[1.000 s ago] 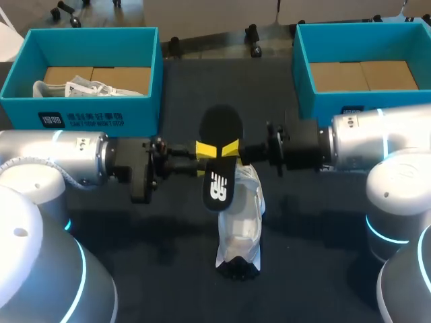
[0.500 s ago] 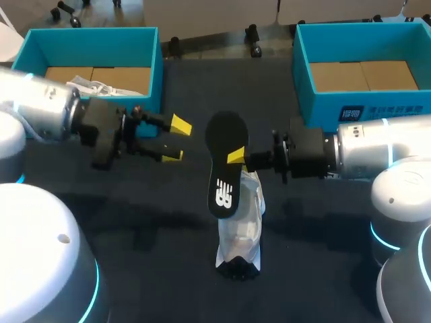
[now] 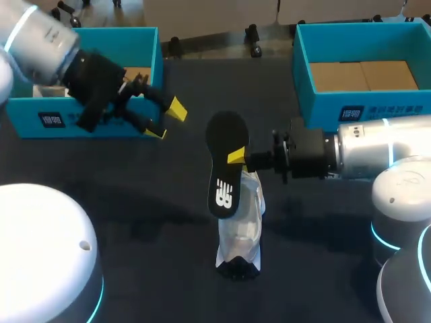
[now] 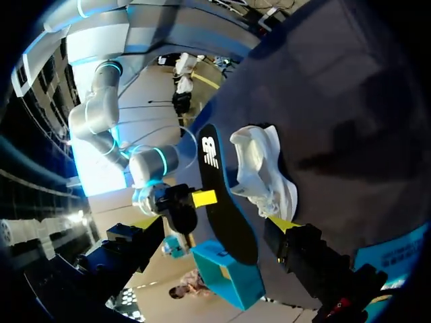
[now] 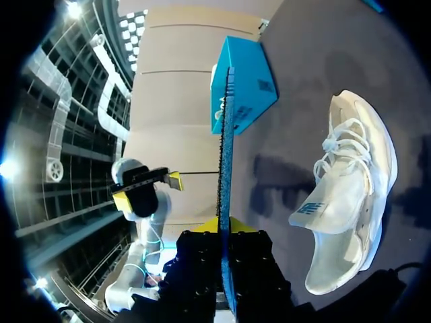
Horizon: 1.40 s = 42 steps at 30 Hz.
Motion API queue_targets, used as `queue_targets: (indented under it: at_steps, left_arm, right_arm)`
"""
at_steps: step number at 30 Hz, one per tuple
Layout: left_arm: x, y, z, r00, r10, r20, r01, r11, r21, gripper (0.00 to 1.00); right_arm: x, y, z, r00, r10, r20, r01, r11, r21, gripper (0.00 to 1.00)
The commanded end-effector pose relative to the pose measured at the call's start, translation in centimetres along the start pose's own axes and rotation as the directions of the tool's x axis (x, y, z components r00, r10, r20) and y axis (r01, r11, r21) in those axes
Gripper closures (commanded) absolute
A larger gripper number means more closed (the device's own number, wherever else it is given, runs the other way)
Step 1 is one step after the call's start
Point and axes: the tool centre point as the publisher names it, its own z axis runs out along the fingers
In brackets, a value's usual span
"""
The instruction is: Take the shoe out of the shoebox, open the shoe tongue, remove and reinsert the insole, then place the shoe into the shoebox
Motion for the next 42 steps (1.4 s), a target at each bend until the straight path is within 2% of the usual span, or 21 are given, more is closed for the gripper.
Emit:
queue_targets:
  at_steps: [1, 7, 13, 16, 21, 25, 35, 42]
  left_arm:
    - [-0.4, 0.4, -0.2, 0.995, 0.002, -0.103, 0.003, 0.999, 0.048, 0.00]
    - [-0.4, 0.4, -0.2, 0.995, 0.002, -0.103, 0.003, 0.999, 0.048, 0.00]
    - [-2.7, 1.8, 0.0, 0.947, 0.031, -0.321, -0.005, 0.997, 0.080, 0.00]
    - [-3.5, 2.1, 0.4, 0.913, 0.039, -0.407, -0.011, 0.997, 0.071, 0.00]
    - [-3.9, 3.2, 1.5, 0.857, -0.007, -0.516, 0.051, 0.996, 0.071, 0.00]
    - [-3.7, 3.9, 2.4, 0.828, -0.035, -0.559, 0.104, 0.990, 0.092, 0.00]
    - [-5.0, 4.6, 3.7, 0.771, -0.073, -0.632, 0.140, 0.989, 0.056, 0.00]
    - [-5.4, 5.8, 4.4, 0.731, -0.125, -0.671, 0.223, 0.973, 0.062, 0.00]
  right_arm:
    - [0.0, -0.1, 0.2, 1.000, 0.000, 0.000, 0.000, 1.000, -0.003, 1.00]
    - [0.0, -0.1, 0.2, 1.000, 0.000, 0.000, 0.000, 1.000, -0.003, 1.00]
    - [0.0, -0.1, 0.2, 1.000, 0.000, 0.000, 0.000, 1.000, -0.003, 1.00]
    - [0.0, -0.1, 0.2, 1.000, 0.000, 0.000, 0.000, 1.000, -0.003, 1.00]
    - [0.0, -0.1, 0.2, 1.000, 0.000, 0.000, 0.000, 1.000, -0.003, 1.00]
    - [0.0, -0.1, 0.2, 1.000, 0.000, 0.000, 0.000, 1.000, -0.003, 1.00]
    - [0.0, -0.1, 0.2, 1.000, 0.000, 0.000, 0.000, 1.000, -0.003, 1.00]
    - [0.0, -0.1, 0.2, 1.000, 0.000, 0.000, 0.000, 1.000, -0.003, 1.00]
